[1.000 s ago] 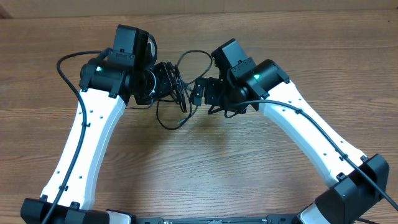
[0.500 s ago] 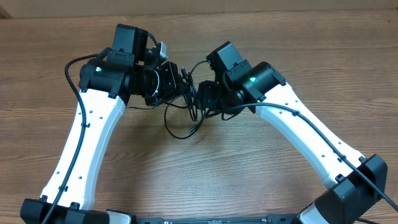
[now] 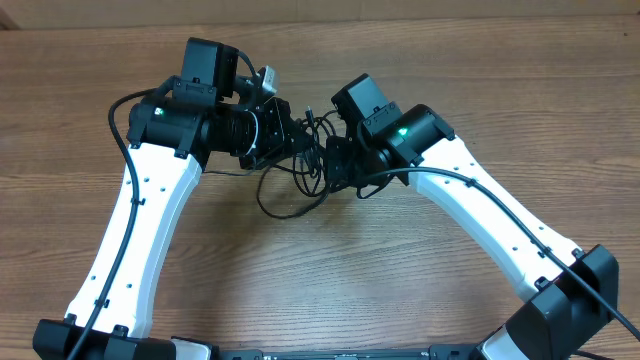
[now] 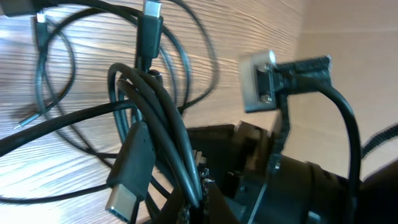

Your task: Untangle cables

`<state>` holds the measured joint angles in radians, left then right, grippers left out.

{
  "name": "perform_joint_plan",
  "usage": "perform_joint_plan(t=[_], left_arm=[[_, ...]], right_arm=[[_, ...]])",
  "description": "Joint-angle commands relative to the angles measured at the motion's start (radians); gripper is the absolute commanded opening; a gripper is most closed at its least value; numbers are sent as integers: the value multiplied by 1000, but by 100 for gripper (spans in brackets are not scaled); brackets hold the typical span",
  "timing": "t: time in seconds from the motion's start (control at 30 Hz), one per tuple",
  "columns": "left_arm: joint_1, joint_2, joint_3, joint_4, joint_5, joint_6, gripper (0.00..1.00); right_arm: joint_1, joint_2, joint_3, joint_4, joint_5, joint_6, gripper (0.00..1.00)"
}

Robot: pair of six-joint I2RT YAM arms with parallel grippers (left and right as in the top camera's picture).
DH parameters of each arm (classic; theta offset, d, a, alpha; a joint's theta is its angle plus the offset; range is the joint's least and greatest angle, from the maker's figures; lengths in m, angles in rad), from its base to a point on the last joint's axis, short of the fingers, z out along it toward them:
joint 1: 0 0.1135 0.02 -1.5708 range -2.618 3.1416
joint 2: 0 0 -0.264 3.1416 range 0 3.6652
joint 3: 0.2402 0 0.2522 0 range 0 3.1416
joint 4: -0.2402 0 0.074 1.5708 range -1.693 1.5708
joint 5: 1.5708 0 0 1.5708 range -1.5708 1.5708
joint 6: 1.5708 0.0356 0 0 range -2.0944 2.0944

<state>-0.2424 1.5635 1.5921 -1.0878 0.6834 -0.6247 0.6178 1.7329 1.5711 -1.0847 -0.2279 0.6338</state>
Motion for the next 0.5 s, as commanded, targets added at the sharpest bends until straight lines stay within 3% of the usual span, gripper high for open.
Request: perform_joint_plan(t=[0.0,0.1,0.17,0.47], left_arm=[[1,-28,23,-48,-261,19,4],[0,-27,14,-137,-529,6,4],[0,-27,-6,-182,-630,-11,4],[0,-26,-126,-182,-698,-11,9]], right_arm=[[3,-2,-14,7,31,2,4],[3,-2,-14,7,33,2,4],[3,-2,-14,12,37,2,4],[2,-2,-14,6,148,86,4]])
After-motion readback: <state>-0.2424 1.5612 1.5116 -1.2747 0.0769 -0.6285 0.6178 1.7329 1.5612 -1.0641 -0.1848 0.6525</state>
